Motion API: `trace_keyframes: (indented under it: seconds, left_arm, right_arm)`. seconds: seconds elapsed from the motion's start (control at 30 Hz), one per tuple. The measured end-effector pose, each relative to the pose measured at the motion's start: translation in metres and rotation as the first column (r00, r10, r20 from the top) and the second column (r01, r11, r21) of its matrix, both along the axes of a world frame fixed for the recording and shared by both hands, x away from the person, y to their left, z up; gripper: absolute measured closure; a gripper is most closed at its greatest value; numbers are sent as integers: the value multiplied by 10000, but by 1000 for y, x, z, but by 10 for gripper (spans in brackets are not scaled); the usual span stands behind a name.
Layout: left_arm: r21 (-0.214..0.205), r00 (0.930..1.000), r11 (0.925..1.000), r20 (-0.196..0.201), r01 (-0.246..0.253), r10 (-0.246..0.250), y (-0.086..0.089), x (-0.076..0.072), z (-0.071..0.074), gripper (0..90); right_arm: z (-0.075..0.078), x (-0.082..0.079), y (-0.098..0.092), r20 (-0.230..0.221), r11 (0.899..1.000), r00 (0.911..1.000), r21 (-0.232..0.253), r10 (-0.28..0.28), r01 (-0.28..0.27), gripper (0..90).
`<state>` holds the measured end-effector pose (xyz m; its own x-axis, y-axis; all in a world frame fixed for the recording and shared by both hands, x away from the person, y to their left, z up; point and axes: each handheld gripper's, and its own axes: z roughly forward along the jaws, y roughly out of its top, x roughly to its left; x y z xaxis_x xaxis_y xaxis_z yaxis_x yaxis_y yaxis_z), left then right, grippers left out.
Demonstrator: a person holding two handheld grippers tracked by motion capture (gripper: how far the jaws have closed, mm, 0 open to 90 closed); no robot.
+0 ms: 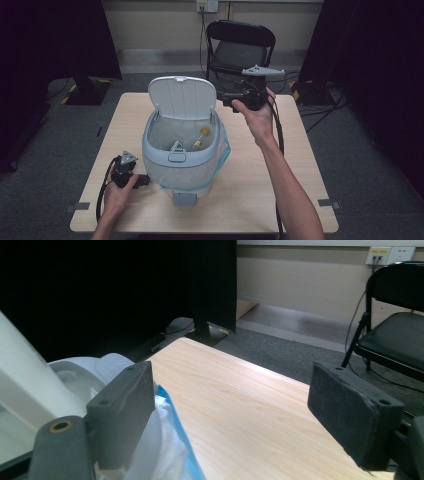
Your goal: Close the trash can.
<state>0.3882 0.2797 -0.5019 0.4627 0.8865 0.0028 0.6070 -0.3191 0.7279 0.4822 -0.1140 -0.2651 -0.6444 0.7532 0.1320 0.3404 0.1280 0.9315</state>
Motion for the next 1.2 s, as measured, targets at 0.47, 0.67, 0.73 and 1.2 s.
trace_keyframes:
  seconds: [0.47,0.67,0.73,1.2]
  left_arm:
    - [34,10000,10000,-4,23,-23,0,0,0,86]
    - [43,10000,10000,-2,17,-17,0,0,0,85]
    - [14,10000,10000,4,-3,3,0,0,0,84]
    - [34,10000,10000,-2,14,-14,0,0,0,85]
  right_arm:
    - [3,-7,5,146,9980,9979,14,632,-632,285]
    - [3,-11,6,212,9968,9966,45,802,-803,310]
    - [3,-11,6,214,9958,9957,108,906,-909,309]
    - [2,-22,12,389,9904,9897,-67,1380,-1378,289]
